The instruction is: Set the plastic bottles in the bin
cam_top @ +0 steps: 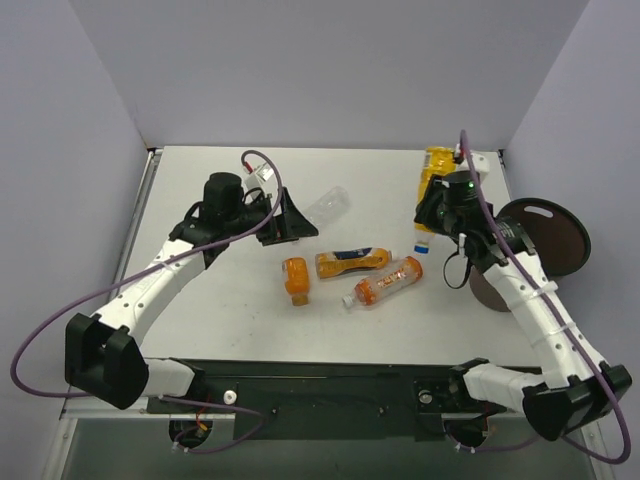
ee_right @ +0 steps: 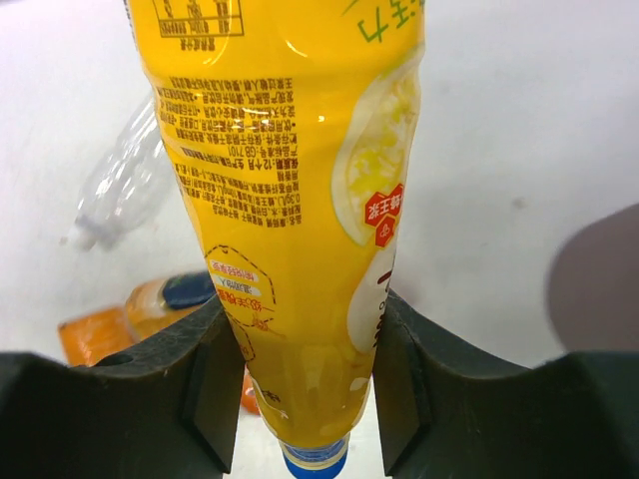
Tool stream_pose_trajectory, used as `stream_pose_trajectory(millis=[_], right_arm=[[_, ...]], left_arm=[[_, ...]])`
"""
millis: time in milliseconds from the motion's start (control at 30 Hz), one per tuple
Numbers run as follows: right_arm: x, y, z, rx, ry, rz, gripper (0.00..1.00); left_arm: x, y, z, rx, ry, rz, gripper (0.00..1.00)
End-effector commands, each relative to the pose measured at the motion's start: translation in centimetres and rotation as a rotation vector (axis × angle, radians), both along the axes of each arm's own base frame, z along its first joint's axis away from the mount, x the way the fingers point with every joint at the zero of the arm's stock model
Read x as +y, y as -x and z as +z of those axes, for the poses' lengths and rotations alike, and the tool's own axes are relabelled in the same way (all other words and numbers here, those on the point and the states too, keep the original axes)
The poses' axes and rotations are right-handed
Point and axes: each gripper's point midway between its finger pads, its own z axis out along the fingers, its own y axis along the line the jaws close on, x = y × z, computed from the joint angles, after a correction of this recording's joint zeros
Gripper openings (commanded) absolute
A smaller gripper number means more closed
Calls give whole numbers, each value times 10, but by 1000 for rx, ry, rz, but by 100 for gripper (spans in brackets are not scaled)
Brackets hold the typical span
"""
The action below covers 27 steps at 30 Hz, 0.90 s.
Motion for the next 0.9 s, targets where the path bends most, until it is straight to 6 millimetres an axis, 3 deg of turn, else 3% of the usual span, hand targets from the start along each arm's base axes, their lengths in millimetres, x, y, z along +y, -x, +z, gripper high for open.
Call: stream_pose_trajectory(millis=[0, 167, 333, 367, 400, 600, 667, 867], right_arm=[[-66, 13, 64, -156, 160, -176, 15], [-113, 21, 133, -322, 272, -344, 16], [-167, 31, 168, -408, 371, -546, 18], [-180, 32, 162, -401, 392, -592, 22], [-186, 33, 169, -445, 377, -617, 22], [-231, 33, 127, -423, 380, -763, 23], [-241, 31, 110, -406, 377, -789, 23], [-256, 22, 84, -369, 362, -831, 25]], left_arm=[[12, -5, 26, -115, -3, 35, 97], [13, -10, 24, -92, 14, 32, 97], [14, -12, 23, -94, 15, 48, 97], [15, -12, 22, -94, 13, 55, 97], [15, -11, 20, -90, 16, 59, 97], [19, -11, 10, -59, 21, 79, 97], [20, -11, 7, -51, 23, 84, 97], [27, -12, -1, -26, 11, 93, 97]])
